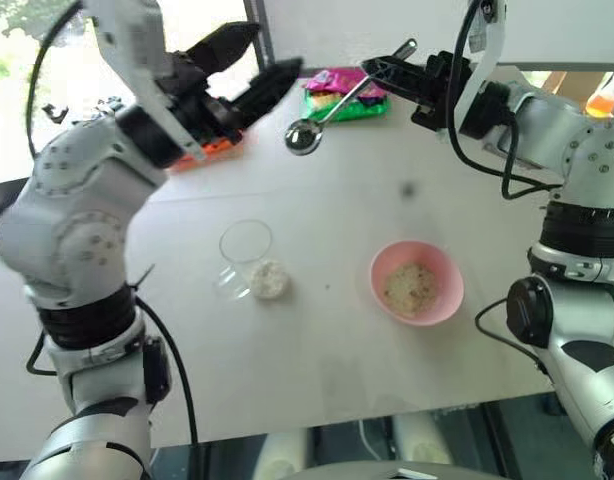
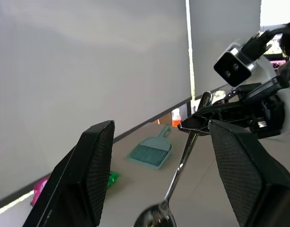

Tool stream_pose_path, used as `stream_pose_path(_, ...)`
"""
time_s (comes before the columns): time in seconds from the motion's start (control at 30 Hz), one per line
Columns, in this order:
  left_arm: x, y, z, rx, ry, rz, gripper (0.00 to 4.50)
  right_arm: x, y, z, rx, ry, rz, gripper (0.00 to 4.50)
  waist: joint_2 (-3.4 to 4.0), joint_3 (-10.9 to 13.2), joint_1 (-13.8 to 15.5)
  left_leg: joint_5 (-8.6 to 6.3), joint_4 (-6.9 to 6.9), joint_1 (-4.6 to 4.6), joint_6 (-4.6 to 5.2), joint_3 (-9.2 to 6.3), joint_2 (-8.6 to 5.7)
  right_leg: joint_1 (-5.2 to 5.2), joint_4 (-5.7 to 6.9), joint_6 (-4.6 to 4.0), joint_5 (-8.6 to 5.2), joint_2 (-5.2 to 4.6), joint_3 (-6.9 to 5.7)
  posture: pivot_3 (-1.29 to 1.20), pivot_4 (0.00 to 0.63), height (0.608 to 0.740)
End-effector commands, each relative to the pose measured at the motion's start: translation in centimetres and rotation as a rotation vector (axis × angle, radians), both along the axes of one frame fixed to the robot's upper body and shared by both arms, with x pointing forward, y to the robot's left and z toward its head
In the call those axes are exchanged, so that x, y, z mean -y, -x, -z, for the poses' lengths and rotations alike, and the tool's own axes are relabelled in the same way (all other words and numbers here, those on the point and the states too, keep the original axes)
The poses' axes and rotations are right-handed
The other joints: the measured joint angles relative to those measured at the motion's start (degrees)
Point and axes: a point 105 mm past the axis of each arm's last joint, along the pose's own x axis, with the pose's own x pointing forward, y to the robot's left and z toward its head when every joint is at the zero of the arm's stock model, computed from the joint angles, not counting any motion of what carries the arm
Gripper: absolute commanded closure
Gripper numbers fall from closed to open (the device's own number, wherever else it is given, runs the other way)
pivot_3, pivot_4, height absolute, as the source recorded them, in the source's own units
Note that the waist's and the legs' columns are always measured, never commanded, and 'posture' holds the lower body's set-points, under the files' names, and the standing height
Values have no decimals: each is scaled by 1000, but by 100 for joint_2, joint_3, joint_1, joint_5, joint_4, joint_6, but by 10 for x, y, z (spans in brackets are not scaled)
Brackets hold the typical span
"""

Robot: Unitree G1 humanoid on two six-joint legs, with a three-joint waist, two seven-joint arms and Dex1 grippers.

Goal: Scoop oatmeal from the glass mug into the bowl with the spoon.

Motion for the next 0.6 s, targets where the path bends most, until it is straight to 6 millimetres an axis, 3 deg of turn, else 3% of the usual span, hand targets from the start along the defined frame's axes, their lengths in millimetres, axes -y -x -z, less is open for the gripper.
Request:
stream_pose_path(0.03, -51, 13, 15, -74, 125, -219, 1154, 42, -12, -19, 78, -26, 152, 4500, 0, 0, 10, 0, -4, 2, 0, 0, 0, 1, -2, 0, 0, 0, 0, 0, 150, 740)
stream_pose_path(0.13, -93, 27, 62, -199, 161, -396, 1154, 72, -22, -6, 75, 17, 258, 4500, 0, 0, -8, 0, -14, 7, 0, 11, 3, 1, -5, 0, 0, 1, 7, 0, 150, 740)
stream_pose_path(0.2, -105, 44, 92, -265, 135, -453, 1154, 91, -27, 5, 72, 48, 327, 4500, -3, 1, 8, 0, -19, 5, 0, 13, 5, 0, -8, -1, -1, 2, 8, 0, 150, 740)
stream_pose_path(0.33, -84, 75, 133, -383, 94, -374, 1154, 112, -29, 19, 60, 67, 390, 4500, -5, 3, 127, 0, -14, 2, 0, 20, 5, 0, -15, -1, 0, -4, 15, 0, 150, 740)
stream_pose_path(0.47, -87, 98, 165, -473, 81, -378, 1154, 115, -25, 24, 54, 44, 395, 4500, -1, 2, 226, -1, -13, 13, 0, 29, 8, 2, -5, -3, 0, -2, 25, 0, 150, 740)
stream_pose_path(0.6, -70, 112, 187, -519, -7, -321, 1154, 115, -20, 28, 48, 45, 387, 4500, 0, 2, 325, -2, -14, 13, 3, 30, 10, 2, -7, -4, -1, 1, 26, 0, 150, 740)
